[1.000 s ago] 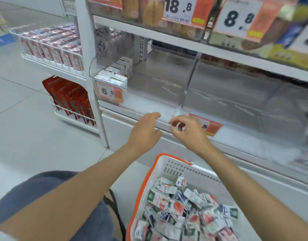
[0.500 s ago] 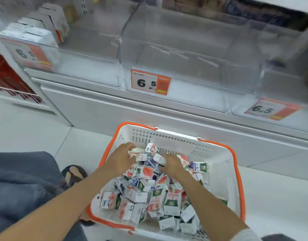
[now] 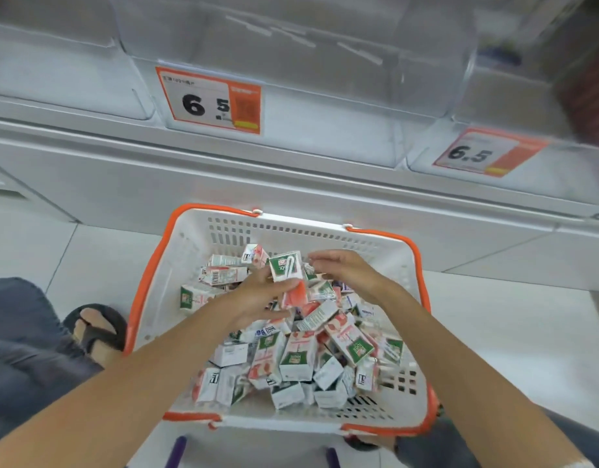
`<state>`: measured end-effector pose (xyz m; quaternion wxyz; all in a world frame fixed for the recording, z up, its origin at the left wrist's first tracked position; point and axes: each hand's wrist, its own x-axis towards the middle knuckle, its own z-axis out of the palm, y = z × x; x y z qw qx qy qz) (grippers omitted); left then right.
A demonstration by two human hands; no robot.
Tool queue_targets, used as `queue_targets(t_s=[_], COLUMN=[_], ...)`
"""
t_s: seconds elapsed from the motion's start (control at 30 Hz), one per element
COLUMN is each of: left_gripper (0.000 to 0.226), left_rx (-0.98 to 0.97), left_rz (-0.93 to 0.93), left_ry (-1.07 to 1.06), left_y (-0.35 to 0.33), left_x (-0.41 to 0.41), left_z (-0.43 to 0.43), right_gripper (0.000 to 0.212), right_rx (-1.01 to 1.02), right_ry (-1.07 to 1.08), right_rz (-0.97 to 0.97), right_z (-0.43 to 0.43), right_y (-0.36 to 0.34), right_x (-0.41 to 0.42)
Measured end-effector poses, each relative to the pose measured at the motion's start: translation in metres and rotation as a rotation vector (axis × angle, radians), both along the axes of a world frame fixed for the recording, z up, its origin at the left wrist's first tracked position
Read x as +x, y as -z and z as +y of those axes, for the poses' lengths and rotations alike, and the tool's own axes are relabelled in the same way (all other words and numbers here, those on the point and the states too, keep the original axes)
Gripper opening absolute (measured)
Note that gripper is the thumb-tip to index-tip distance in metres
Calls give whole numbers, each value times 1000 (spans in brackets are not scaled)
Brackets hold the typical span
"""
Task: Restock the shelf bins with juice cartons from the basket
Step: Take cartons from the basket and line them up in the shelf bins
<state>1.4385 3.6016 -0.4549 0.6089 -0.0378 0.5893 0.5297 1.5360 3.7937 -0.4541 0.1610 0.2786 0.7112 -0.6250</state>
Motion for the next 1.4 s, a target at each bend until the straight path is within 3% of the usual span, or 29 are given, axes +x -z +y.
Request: queue_targets(t_s=[0.1,0.23,0.33,0.4,0.53,0.63,0.7,0.9,1.1,1.23,1.33,1.4], left_gripper=[53,40,60,48,36,54,55,66,92,80,84,85], left_rx=[-54,-76,-80,-65,-47,-30,-21,-4,166,203,246,248], left_rz=[51,73,96,95,117,158,203,352,297,434,547,649], left_ry=[-12,-41,-82,-108,-152,-151,-156,-113,-34,-24,-31,-29], left_y=[10,12,15,15,8,4,-3,-41,-107,-145,-178,-197], left_x=[2,-8,-17,-20,-22,-24,-29,-63,-96,-121,-140,-153], left_z=[-9,-27,-36,-37,-35,-35,-35,-42,-77,-114,-140,-154], right_gripper=[49,54,45,45,32,31,29,32,24,45,74,78], right_rx=[255,204,255,266,270,335,360,223,271,459,312,342], right_ry=[-92,-109,-16,36,-127,-126,-75,-161,-116,-252,-385,-374], right_rz=[-163,-332,-314,-280,-235,-145,-42,217,431,436,392,429], right_z=[10,-3,-8,-1,6,-3,-7,-37,-101,-128,-152,-169], right_y=[25,55,66,66,54,40,19,-86,-153,-189,-214,-231], right_x=[16,22,17,12,8,2,-12,-75,-124,-154,-169,-181])
